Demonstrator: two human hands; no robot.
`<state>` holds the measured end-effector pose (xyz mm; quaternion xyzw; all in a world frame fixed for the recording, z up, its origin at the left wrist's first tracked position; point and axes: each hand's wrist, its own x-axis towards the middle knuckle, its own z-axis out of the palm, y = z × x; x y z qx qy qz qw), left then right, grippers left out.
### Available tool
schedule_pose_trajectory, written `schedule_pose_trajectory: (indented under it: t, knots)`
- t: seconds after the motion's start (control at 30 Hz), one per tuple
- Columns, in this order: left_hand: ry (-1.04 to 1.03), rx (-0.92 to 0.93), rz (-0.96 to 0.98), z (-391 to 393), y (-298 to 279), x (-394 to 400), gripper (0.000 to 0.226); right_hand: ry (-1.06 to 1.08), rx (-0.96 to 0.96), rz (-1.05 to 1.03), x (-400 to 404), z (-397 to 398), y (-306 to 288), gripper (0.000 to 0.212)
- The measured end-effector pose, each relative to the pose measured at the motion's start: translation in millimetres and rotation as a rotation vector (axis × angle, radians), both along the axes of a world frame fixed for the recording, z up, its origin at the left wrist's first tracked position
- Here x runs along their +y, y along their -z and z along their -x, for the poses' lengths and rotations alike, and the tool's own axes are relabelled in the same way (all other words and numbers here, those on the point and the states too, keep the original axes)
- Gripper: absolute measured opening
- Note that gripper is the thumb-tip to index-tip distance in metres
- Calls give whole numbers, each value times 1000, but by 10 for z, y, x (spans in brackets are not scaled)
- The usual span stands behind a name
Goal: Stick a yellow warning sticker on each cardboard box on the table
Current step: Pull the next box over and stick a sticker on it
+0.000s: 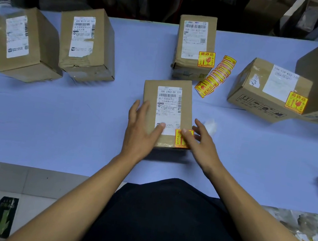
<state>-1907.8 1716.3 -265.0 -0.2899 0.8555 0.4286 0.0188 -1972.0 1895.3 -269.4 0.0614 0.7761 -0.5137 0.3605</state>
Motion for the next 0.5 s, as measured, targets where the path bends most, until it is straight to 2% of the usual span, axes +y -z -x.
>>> schedule_pose_trajectory:
  t: [0.1, 0.17, 0.27, 0.5]
  knots:
    - [-297, -30, -361, 166, 31, -6, 81, 18, 2, 30, -225, 194, -20, 66]
    - [-364, -29, -493, 235, 71, -22, 70, -15, 31, 25, -325, 258, 7, 59]
    - [-321, -22, -495, 257, 141, -40, 48, -29, 17, -26, -369, 274, 65, 66]
    - [-292, -24, -507, 208, 49, -172, 57, -81, 55, -77, -464, 222, 44, 67]
